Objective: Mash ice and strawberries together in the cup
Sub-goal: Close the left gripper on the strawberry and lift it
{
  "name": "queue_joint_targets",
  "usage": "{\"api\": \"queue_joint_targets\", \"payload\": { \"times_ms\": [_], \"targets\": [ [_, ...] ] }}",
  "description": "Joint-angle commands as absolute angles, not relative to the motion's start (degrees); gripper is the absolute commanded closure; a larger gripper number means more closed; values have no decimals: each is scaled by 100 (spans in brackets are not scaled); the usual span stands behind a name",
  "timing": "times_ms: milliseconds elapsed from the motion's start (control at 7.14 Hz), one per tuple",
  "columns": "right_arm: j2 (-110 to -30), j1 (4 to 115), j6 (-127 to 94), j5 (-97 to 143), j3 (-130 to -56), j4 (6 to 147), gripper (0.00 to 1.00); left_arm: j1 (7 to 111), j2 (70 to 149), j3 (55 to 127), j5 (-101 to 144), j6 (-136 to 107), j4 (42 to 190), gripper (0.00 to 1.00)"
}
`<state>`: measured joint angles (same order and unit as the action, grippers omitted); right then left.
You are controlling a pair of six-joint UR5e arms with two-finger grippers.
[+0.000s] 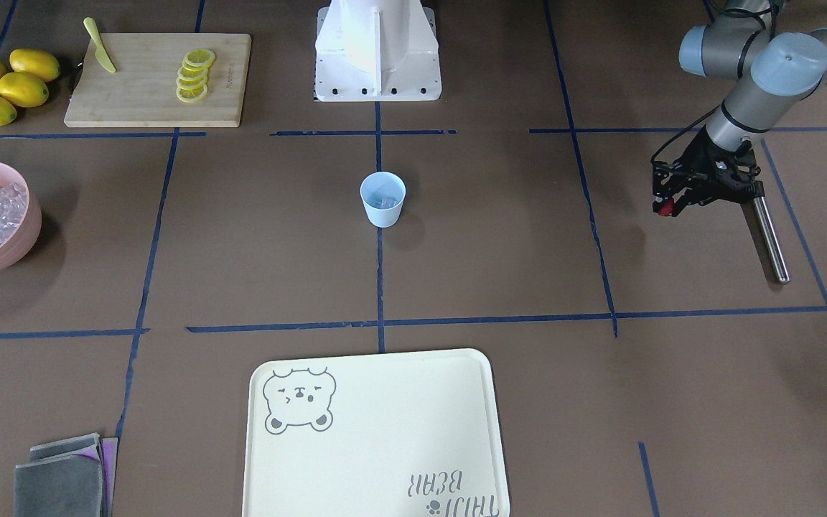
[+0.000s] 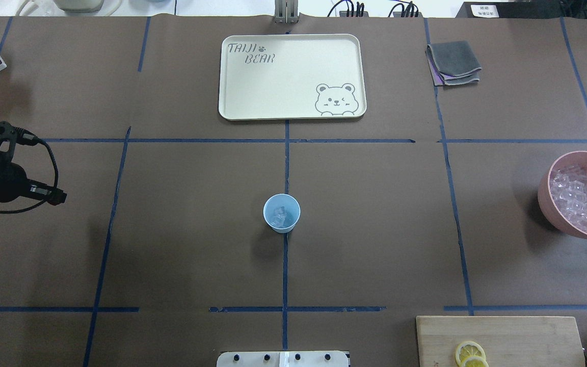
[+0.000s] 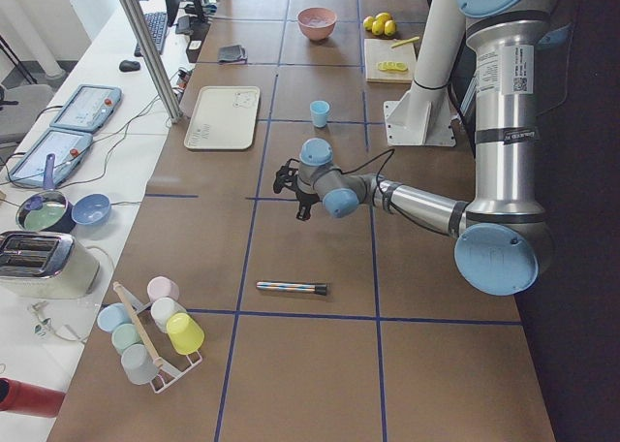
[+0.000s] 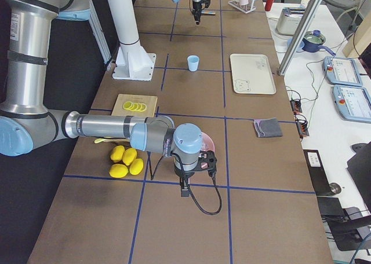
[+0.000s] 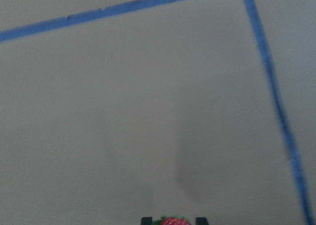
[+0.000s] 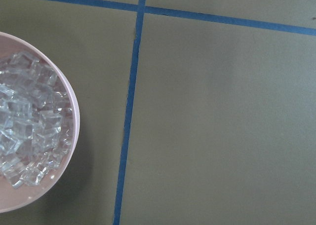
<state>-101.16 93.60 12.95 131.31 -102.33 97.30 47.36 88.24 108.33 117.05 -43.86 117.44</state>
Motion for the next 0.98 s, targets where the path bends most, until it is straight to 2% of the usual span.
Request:
{"api": "queue_joint_targets", "payload": {
  "times_ms": [0, 280, 560, 841],
  "targets": [
    [-10116, 9360, 1292, 13140, -10222, 9729, 0, 4755, 10144, 11757, 11707, -4612, 9361, 96],
    [-10116, 9360, 1292, 13148, -10239, 9729, 0, 4397, 11559, 11769, 11698, -5638, 8198, 96],
    [-10116, 9360, 1292, 13148, -10239, 9729, 0, 3451, 12616, 11551, 11113, -6884, 7752, 96],
    [-10116, 9352, 1292, 13148, -10222, 9729, 0, 2920, 13758, 10491, 10515, -7670, 7752, 96]
  ]
}}
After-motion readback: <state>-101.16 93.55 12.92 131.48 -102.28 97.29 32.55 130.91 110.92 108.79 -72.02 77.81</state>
